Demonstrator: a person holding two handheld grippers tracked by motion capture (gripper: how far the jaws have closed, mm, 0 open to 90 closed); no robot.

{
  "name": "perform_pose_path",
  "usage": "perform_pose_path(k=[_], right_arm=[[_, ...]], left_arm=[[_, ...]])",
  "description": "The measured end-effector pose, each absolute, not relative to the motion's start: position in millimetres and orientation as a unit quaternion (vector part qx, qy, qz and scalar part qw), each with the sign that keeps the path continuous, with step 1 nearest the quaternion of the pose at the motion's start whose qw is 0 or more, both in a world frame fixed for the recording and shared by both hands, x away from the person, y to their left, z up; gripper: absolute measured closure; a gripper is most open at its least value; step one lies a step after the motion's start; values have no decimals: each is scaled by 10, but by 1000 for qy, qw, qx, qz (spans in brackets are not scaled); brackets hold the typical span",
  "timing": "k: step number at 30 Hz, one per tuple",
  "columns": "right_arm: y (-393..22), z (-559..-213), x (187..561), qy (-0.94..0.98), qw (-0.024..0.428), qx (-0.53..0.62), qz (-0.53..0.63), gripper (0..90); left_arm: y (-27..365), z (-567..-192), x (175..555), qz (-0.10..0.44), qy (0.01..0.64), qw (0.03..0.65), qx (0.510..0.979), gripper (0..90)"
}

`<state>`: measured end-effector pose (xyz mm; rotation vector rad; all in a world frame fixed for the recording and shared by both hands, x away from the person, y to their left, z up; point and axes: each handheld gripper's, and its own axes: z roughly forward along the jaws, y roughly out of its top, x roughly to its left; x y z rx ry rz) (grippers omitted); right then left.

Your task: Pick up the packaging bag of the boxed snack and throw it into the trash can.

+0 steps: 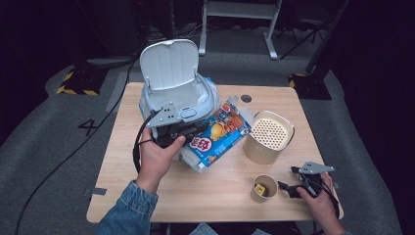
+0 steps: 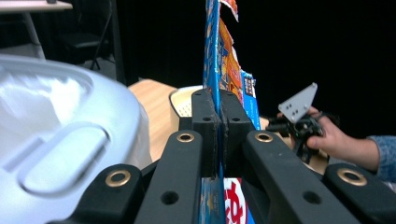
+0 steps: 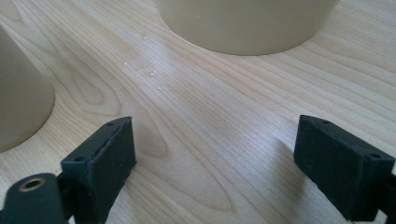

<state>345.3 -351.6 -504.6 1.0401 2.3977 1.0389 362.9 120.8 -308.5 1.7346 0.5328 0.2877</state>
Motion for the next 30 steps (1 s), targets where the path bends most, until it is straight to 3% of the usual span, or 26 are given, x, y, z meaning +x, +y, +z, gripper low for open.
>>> perform_pose_path(k=[12,30], right_arm=[[-3516,-5046,3452,841,164,365,364,130],[-3516,-5046,3451,841,164,365,364,130]], left_arm=[[1312,-2705,3662,181,231,636,714,871],[1366,-2246,3739,228,228,627,709,872]])
